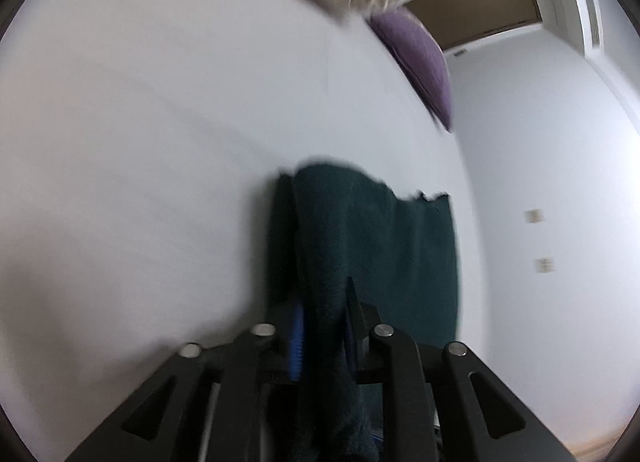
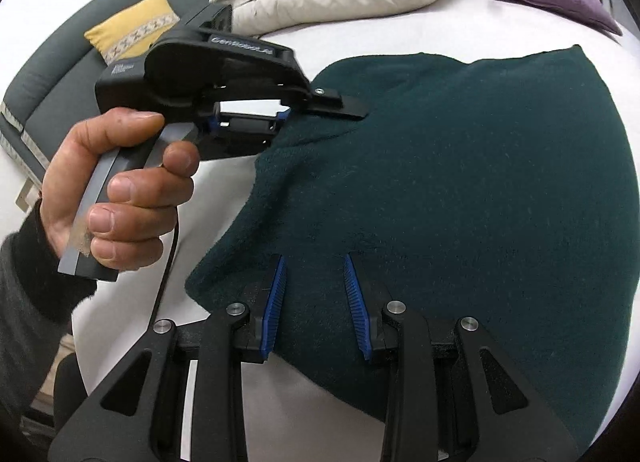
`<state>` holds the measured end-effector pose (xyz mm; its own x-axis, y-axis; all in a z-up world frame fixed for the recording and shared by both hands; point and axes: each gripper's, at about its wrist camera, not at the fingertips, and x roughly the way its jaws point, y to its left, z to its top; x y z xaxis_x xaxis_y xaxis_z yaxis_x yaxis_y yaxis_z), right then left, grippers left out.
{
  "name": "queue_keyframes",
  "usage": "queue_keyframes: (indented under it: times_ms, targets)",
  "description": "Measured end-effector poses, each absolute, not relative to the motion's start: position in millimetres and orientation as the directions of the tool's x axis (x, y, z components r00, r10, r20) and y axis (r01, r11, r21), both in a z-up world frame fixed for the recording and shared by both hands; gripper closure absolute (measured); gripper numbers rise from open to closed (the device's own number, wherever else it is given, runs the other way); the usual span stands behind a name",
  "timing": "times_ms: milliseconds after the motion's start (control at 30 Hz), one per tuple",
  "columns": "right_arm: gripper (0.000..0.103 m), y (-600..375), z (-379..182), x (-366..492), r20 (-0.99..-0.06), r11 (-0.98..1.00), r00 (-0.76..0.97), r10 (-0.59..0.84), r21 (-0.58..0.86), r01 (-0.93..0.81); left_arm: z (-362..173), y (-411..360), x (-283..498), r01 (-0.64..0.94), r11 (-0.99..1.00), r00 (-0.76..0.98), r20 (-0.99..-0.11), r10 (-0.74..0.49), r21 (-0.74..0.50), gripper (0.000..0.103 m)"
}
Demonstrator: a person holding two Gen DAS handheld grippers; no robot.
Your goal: Fold small clothes
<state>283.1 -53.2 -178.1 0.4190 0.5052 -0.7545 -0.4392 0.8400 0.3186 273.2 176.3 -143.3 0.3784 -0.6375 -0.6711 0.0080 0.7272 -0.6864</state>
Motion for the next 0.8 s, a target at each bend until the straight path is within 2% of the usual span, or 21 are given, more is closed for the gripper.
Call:
queue_keyframes:
  times_ms: [67,200,300,400,433,467,567,700,800]
  targets:
    - [0.073,-65.6,-172.7,274.3,-0.754,0.834,0.410,0.514,0.327,-0.445,-118.2,178.5,260.8,0.035,0.781,0.449,-0.688,-0.570,-0.623,0.082]
    - [0.073,-99.9,-149.0,256.9,-0.705,0.800,0.406,0.581,0.405,-0.442,-79.2,153.5,229.9,0.162,0.831,0.506,-0.678,-0.533,-0.533,0.082]
    - [0.073,-148.7,-131.3,254.2,-0.640,0.782,0.450,0.622,0.488,-0.388,-85.9,112.8,216.3,0.235,0.869,0.490,-0.719,-0.493,-0.436,0.082]
    - [0.073,-189.9,-128.9,254.7,-0.595,0.764,0.489,0.638,0.567,-0.308,-117.4,92.4,214.6,0.234,0.894,0.435,-0.781,-0.448,-0.383,0.082]
    - [0.073,-210.9,-134.1,252.8,-0.588,0.754,0.492,0.642,0.599,-0.268,-126.6,94.2,213.5,0.228,0.900,0.440,-0.786,-0.435,-0.371,0.089]
    - [0.073,-217.9,-141.3,255.7,-0.589,0.745,0.482,0.648,0.623,-0.240,-133.3,99.4,211.8,0.230,0.900,0.455,-0.776,-0.436,-0.371,0.095]
    - [0.076,-258.8,-173.4,249.9,-0.601,0.716,0.449,0.662,0.683,-0.141,-140.2,117.5,206.8,0.203,0.865,0.442,-0.745,-0.500,-0.460,0.097]
    - [0.080,-305.0,-205.1,223.6,-0.511,0.604,0.460,0.726,0.794,-0.069,-142.0,112.6,198.9,0.222,0.873,0.450,-0.749,-0.487,-0.434,0.097]
    - [0.080,-303.3,-200.1,229.2,-0.549,0.647,0.458,0.699,0.758,-0.080,-145.4,116.2,200.3,0.200,0.854,0.450,-0.729,-0.515,-0.480,0.097]
